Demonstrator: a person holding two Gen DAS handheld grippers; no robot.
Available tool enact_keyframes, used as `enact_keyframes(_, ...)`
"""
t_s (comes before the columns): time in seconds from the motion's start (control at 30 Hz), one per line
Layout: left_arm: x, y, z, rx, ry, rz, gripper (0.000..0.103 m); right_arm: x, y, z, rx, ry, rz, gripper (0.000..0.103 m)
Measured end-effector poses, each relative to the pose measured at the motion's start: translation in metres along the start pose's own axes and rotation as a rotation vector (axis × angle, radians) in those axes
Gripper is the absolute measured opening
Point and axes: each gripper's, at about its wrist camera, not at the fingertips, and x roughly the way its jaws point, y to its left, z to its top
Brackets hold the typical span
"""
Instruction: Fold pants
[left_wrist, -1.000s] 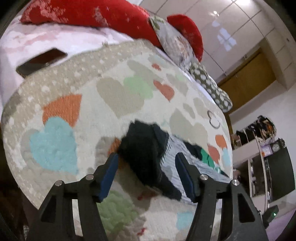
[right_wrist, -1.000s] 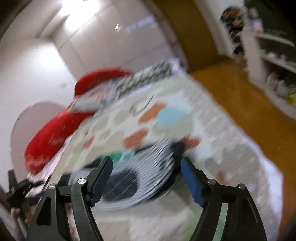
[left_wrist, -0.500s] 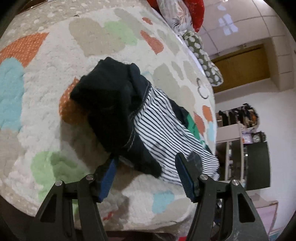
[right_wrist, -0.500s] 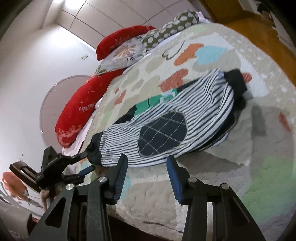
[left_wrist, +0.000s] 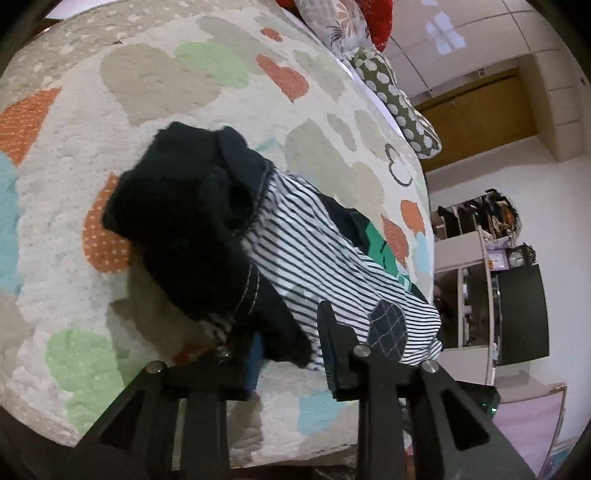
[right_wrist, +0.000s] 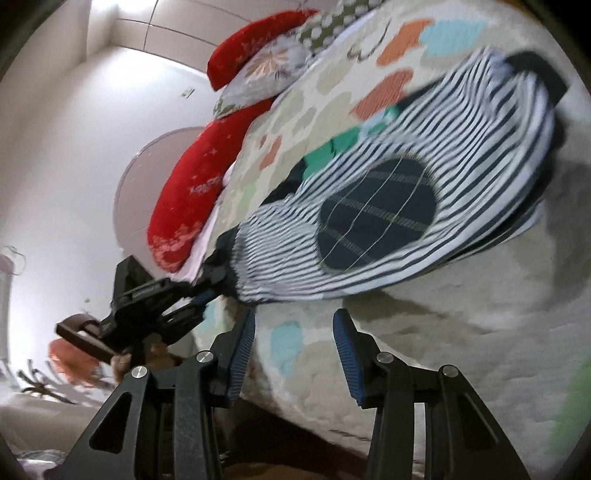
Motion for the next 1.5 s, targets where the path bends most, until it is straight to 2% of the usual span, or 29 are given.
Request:
enact_keyframes(0.03,0.001,-0.002,0.001,0.014,-0.001,-0.003,0.011,0.004,0.000,-0.001,0.010,0.017,0.026,0.049)
enact_keyframes(0.07,0.000,-0.004,0.002,0.020,-0.009,0.000,0.003,0.008,0.001,-0.001,0.020,0.034,0.054,0.049)
enact_keyframes(0.2,-0.006,-0.006,0.007,-0.014,-0.042,-0.039,0.003,0.021,0.007,-0.001,0.059,0.093,0.142,0.049)
enact_keyframes(0.37,-0.019,-0.010,0.008,-0.012,-0.083,-0.065,0.003,0.036,0.007,0.004,0.085,0.111,0.107,0.050)
enact_keyframes(0.43,-0.021,-0.012,0.009,-0.010,-0.090,-0.068,0.003,0.039,0.008,0.007,0.095,0.103,0.094,0.054)
enact_keyframes(0.57,-0.022,-0.011,0.008,-0.010,-0.094,-0.076,0.003,0.032,0.002,0.015,0.143,0.037,0.077,0.064)
enact_keyframes(0.7,-0.024,-0.010,0.006,-0.016,-0.100,-0.084,0.003,0.015,-0.015,0.021,0.207,-0.035,0.072,0.064)
enact_keyframes(0.87,-0.028,-0.007,0.003,-0.015,-0.110,-0.084,0.003,-0.015,-0.032,0.031,0.259,-0.143,0.011,0.064)
enact_keyframes(0.93,-0.029,-0.006,0.003,-0.014,-0.124,-0.077,0.003,-0.025,-0.039,0.034,0.280,-0.171,-0.029,0.056)
enact_keyframes(1.0,-0.028,-0.006,0.005,-0.012,-0.133,-0.066,0.003,-0.032,-0.051,0.035,0.323,-0.185,-0.072,0.021)
enact_keyframes(1.07,-0.026,-0.006,0.006,-0.015,-0.133,-0.064,0.003,-0.034,-0.059,0.037,0.345,-0.182,-0.080,0.007)
enact_keyframes(1.27,-0.031,-0.020,0.024,0.019,-0.184,-0.039,0.003,-0.044,-0.030,0.056,0.241,-0.205,-0.066,0.005)
enact_keyframes(1.4,-0.025,-0.037,0.058,0.053,-0.222,0.002,0.003,-0.038,0.000,0.093,0.157,-0.218,-0.085,0.005)
enact_keyframes(1.5,-0.008,-0.052,0.100,0.082,-0.239,0.056,0.003,-0.024,0.010,0.133,0.091,-0.222,-0.144,0.005)
